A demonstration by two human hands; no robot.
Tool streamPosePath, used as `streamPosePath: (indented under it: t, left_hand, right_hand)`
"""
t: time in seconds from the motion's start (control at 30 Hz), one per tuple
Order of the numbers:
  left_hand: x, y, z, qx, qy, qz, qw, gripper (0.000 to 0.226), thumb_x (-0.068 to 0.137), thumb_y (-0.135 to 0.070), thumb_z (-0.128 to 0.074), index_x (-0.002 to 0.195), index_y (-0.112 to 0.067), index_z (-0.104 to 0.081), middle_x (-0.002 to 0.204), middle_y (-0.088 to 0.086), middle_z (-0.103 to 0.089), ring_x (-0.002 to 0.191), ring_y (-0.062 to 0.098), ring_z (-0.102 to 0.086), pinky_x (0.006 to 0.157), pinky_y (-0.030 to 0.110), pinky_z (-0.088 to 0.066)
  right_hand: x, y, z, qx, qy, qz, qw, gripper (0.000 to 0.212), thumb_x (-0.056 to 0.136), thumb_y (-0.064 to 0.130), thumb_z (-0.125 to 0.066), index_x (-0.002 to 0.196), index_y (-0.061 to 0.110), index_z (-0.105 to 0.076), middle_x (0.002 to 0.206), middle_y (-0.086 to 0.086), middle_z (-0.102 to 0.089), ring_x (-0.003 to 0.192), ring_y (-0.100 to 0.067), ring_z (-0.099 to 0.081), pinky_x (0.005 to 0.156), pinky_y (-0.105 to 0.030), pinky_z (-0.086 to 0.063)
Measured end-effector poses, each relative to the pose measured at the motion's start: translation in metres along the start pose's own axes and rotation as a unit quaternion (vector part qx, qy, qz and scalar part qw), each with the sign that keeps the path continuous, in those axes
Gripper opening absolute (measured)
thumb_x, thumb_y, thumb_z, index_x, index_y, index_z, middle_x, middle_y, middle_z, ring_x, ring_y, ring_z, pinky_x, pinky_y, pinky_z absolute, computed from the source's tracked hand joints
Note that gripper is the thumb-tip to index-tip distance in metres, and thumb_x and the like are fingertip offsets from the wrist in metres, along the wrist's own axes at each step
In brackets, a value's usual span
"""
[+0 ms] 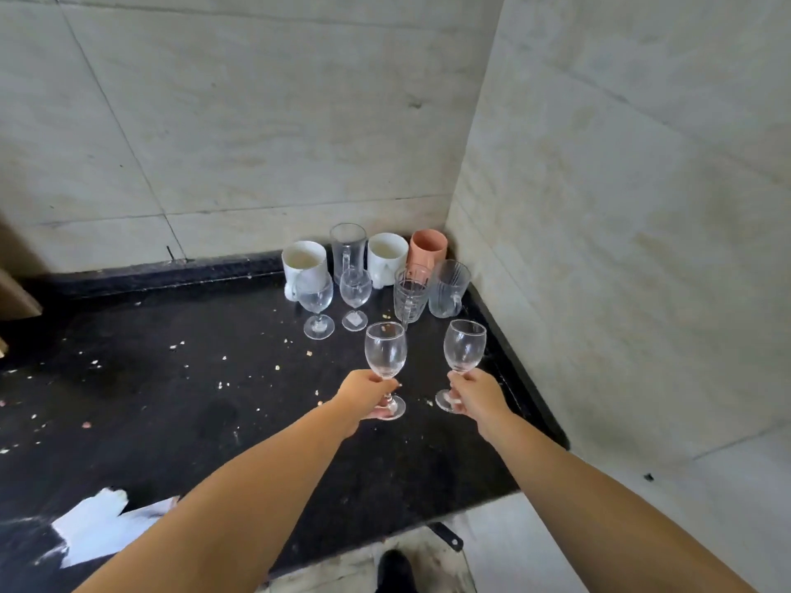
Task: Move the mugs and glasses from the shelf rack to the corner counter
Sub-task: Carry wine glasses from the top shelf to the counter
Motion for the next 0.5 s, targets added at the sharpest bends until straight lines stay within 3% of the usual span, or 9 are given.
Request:
streamPosePath:
  t: [0.03,0.1,0.17,0.27,0.33,0.43,0.5]
  left_hand:
    - [0.014,-0.008,-0.011,-0.009,-0.006,0.001,1.0,0.008,0.09,-0.012,-0.063,0.094,-0.005,-0.064,0.072,0.006,-0.057,0.064,0.012,-0.056,0.05,0.016,-0.056]
    - [0.039,-0.02,-0.03,-0.033,-0.014,-0.001,0.999,0.004,0.088,-0.011,-0.065,0.086,-0.008,-0.064,0.078,0.008,-0.061,0.073,0.016,-0.058,0.077,0.028,-0.06]
    - [0.059,-0.026,-0.045,-0.045,-0.02,-0.002,0.999,0.01,0.087,-0.011,-0.067,0.078,-0.015,-0.064,0.087,0.01,-0.065,0.081,0.018,-0.06,0.095,0.041,-0.054]
    - [0.078,-0.029,-0.059,-0.032,-0.037,-0.003,0.999,0.014,0.085,-0.013,-0.067,0.073,-0.02,-0.065,0.087,0.01,-0.067,0.084,0.02,-0.061,0.096,0.046,-0.05]
    - [0.088,-0.03,-0.066,-0.031,-0.043,-0.006,0.999,0.016,0.085,-0.014,-0.067,0.07,-0.02,-0.065,0.085,0.011,-0.066,0.083,0.02,-0.06,0.096,0.048,-0.05]
    - [0.1,-0.033,-0.072,-0.033,-0.047,-0.007,0.998,0.014,0.085,-0.017,-0.067,0.071,-0.02,-0.065,0.085,0.011,-0.067,0.083,0.02,-0.06,0.093,0.045,-0.052]
    - [0.105,-0.036,-0.074,-0.032,-0.054,-0.014,0.998,0.015,0.086,-0.018,-0.067,0.071,-0.018,-0.064,0.081,0.008,-0.066,0.078,0.018,-0.058,0.082,0.036,-0.051]
  right_hand:
    - [0.018,0.005,0.007,0.008,-0.003,-0.006,1.0,0.009,0.093,0.011,-0.054,0.088,0.009,-0.061,0.071,-0.004,-0.055,0.061,-0.014,-0.054,0.072,-0.034,-0.054]
    - [0.05,0.012,0.017,0.024,-0.001,-0.014,1.0,0.011,0.09,0.008,-0.055,0.081,0.01,-0.062,0.076,-0.007,-0.059,0.062,-0.014,-0.056,0.081,-0.038,-0.053]
    - [0.077,0.017,0.022,0.044,0.01,-0.013,0.999,0.009,0.088,0.006,-0.058,0.085,0.01,-0.065,0.084,-0.01,-0.063,0.066,-0.013,-0.06,0.083,-0.038,-0.05]
    - [0.101,0.019,0.019,0.041,0.023,-0.008,0.999,0.021,0.088,0.007,-0.062,0.108,0.004,-0.065,0.087,-0.007,-0.068,0.075,-0.012,-0.065,0.093,-0.049,-0.05]
    - [0.11,0.02,0.013,0.058,0.032,0.003,0.998,0.027,0.088,0.003,-0.062,0.115,-0.001,-0.063,0.094,-0.008,-0.067,0.08,-0.014,-0.065,0.097,-0.047,-0.051]
    - [0.117,0.022,0.005,0.036,0.042,0.029,0.998,0.012,0.088,0.006,-0.063,0.099,0.008,-0.068,0.093,-0.005,-0.068,0.091,-0.021,-0.066,0.096,-0.043,-0.053]
    - [0.119,0.025,0.002,0.018,0.049,0.041,0.998,0.014,0.089,0.007,-0.062,0.083,0.02,-0.065,0.088,-0.003,-0.067,0.092,-0.024,-0.065,0.095,-0.044,-0.053]
Point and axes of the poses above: each hand's wrist, its own x-axis towards the middle knuckle, its own z-axis out of the back of the hand, y = z × x, the point moved 4 cm from there along x, towards the middle knuckle
